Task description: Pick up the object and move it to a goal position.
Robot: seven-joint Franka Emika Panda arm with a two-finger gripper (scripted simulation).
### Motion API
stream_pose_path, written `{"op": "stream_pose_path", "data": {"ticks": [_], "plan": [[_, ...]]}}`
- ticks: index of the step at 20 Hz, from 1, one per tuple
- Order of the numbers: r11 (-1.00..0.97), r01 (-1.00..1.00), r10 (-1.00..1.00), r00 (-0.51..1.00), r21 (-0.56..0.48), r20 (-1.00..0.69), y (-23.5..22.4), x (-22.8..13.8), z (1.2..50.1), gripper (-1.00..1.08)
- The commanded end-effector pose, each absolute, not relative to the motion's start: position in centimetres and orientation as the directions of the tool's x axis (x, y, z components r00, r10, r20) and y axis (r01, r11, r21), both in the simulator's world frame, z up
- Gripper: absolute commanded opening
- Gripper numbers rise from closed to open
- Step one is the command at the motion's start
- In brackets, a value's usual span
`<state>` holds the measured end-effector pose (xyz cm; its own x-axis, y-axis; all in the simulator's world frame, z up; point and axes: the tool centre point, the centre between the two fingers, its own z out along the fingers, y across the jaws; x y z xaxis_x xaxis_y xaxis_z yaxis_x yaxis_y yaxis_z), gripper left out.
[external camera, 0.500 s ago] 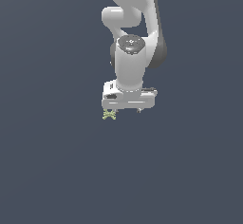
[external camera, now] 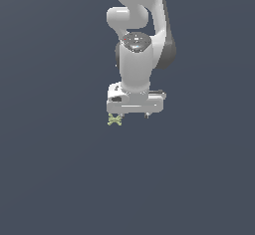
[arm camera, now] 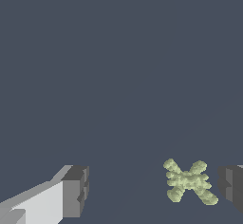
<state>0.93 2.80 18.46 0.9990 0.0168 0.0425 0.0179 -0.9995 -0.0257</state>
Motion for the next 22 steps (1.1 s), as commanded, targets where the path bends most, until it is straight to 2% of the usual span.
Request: {"op": "stream_pose_path", "data": {"ticks": [1, 11, 22], "plan": [[-0.999, 0.008, 0.007, 0.999, -0.031, 0.047, 2.9, 1.0, 18.7, 1.00], [-0.999, 0.047, 0.046, 0.998, -0.026, 0.046, 2.6, 0.8, 18.4, 1.00], [-0.976, 0.216, 0.215, 0.976, -0.012, 0.042, 1.2, 0.1, 17.2, 1.00]]}}
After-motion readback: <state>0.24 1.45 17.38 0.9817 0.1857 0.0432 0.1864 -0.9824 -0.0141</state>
